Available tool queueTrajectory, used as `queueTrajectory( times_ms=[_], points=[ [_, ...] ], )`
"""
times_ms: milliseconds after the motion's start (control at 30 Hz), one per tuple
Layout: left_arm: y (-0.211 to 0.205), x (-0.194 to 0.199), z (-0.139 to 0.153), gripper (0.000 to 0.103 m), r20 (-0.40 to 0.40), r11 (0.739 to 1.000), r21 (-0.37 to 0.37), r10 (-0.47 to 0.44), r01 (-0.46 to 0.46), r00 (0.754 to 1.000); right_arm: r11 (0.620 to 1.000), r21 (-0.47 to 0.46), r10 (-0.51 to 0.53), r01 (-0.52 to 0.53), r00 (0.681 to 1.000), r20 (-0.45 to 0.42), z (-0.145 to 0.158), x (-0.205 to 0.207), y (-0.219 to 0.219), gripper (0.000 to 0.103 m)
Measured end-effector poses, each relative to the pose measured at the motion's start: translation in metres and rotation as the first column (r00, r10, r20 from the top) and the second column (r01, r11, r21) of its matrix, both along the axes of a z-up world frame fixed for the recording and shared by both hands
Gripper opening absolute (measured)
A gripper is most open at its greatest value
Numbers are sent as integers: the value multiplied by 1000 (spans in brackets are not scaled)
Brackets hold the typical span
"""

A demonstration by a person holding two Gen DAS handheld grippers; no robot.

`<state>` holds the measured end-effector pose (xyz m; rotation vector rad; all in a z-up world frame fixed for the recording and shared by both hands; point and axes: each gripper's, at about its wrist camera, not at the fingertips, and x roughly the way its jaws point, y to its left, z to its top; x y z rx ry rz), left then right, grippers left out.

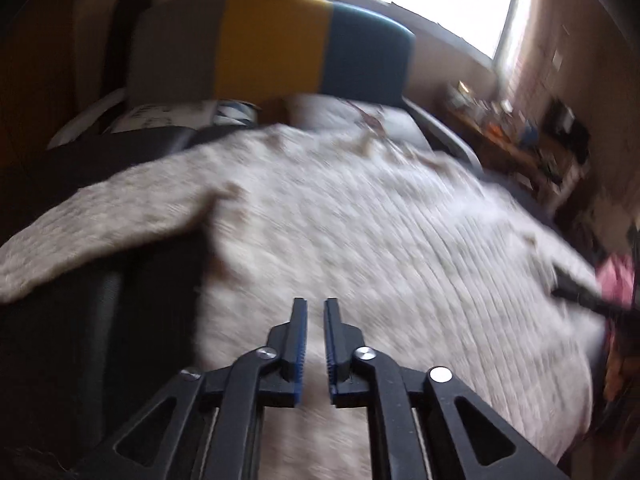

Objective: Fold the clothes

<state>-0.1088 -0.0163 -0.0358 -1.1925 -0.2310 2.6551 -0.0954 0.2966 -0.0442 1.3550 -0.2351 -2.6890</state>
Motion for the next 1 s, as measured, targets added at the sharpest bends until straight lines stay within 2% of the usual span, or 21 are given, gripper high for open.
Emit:
queueTrajectory(
  times_ms=[33,67,133,200,300,333,400,467,533,600,633,700,767,900,1000],
  points=[
    [-14,-6,3,22,0,999,30,39,-39,999,1000,11,11,-11,1000,8,-4,-4,-9,30],
    [-31,-12,3,23,11,993,80,83,-84,996,1000,13,15,-15,1000,20,-9,-8,-16,30],
    [-75,-23,3,31,46,962,179,200,-205,979,1000,16,22,-23,999,43,-19,-16,-30,30],
    [-110,-29,-2,33,88,928,217,292,-305,952,999,21,27,-28,999,47,-23,-19,-43,30],
    [-165,-33,-17,33,172,862,197,439,-467,882,998,14,57,-57,998,11,-18,-21,-66,31],
    [-185,-30,-21,34,192,826,198,495,-527,848,996,-20,85,-85,996,0,-14,-24,-73,30],
    [-214,-27,-25,34,206,780,204,556,-591,805,985,-77,155,-155,988,-12,-8,-37,-94,30],
    [-230,-29,-25,34,199,772,193,574,-606,794,965,-101,242,-242,970,-19,-2,-56,-125,29],
    [-243,-34,-27,36,196,760,149,604,-632,772,943,-92,318,-319,948,-19,2,-79,-163,24],
    [-248,-41,-30,36,200,772,150,589,-618,783,930,-67,361,-362,932,-28,3,-96,-195,24],
    [-247,-46,-30,36,184,796,112,572,-595,799,923,-57,378,-380,925,-31,4,-106,-210,24],
    [-241,-56,-29,36,155,836,14,540,-548,827,917,-50,396,-396,918,-15,0,-125,-229,24],
    [-235,-66,-31,36,116,859,-114,510,-499,852,913,-50,406,-405,914,12,-7,-140,-246,24],
    [-249,-78,-33,36,106,860,-168,501,-481,859,897,-15,442,-442,894,71,-29,-151,-269,24],
    [-265,-84,-35,36,102,841,-182,531,-510,841,887,60,456,-458,889,44,-37,-147,-282,24]
  ],
)
